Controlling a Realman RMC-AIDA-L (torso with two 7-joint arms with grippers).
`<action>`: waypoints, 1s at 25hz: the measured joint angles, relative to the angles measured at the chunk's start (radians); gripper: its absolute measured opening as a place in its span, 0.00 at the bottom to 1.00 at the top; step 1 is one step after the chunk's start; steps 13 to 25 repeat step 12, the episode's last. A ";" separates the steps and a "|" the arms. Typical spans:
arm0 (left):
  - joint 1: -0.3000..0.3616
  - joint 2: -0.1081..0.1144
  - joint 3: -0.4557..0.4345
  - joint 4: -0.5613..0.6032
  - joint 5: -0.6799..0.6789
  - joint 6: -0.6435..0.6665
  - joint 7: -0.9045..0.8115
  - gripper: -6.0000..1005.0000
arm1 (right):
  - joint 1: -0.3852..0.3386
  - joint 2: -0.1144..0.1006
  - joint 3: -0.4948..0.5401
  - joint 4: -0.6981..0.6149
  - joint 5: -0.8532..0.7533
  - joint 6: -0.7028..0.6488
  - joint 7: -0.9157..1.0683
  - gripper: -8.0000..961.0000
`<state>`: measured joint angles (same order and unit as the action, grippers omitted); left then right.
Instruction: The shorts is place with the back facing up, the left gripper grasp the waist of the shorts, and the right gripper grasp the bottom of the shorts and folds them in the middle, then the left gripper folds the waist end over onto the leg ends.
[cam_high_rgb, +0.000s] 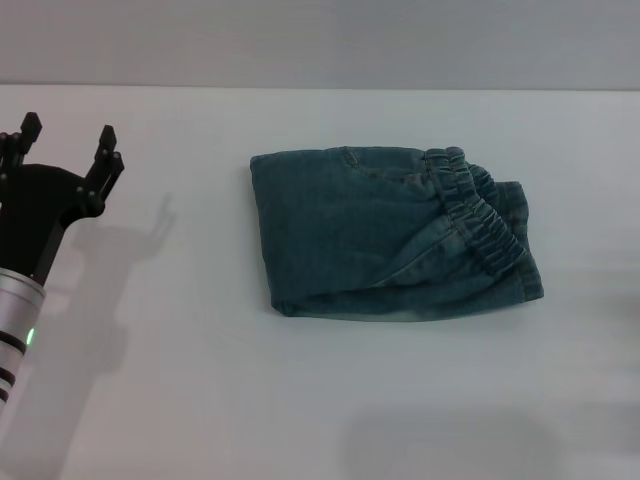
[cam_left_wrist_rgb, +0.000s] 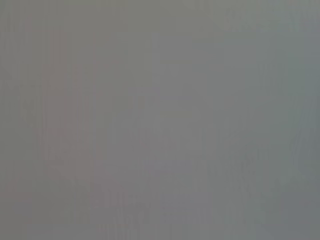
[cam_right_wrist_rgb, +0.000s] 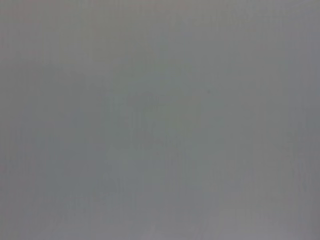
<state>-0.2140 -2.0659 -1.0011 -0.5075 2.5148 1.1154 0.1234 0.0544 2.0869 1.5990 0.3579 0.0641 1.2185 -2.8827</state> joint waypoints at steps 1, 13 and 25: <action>0.000 0.000 0.000 0.001 0.000 0.000 -0.001 0.68 | 0.000 0.000 0.000 0.000 0.000 0.000 0.000 0.64; 0.001 0.000 0.001 0.005 -0.001 -0.007 -0.050 0.81 | -0.003 -0.001 0.001 -0.009 -0.002 0.033 -0.001 0.74; 0.001 0.000 0.001 0.005 -0.001 -0.007 -0.050 0.81 | -0.003 -0.001 0.001 -0.009 -0.002 0.033 -0.001 0.74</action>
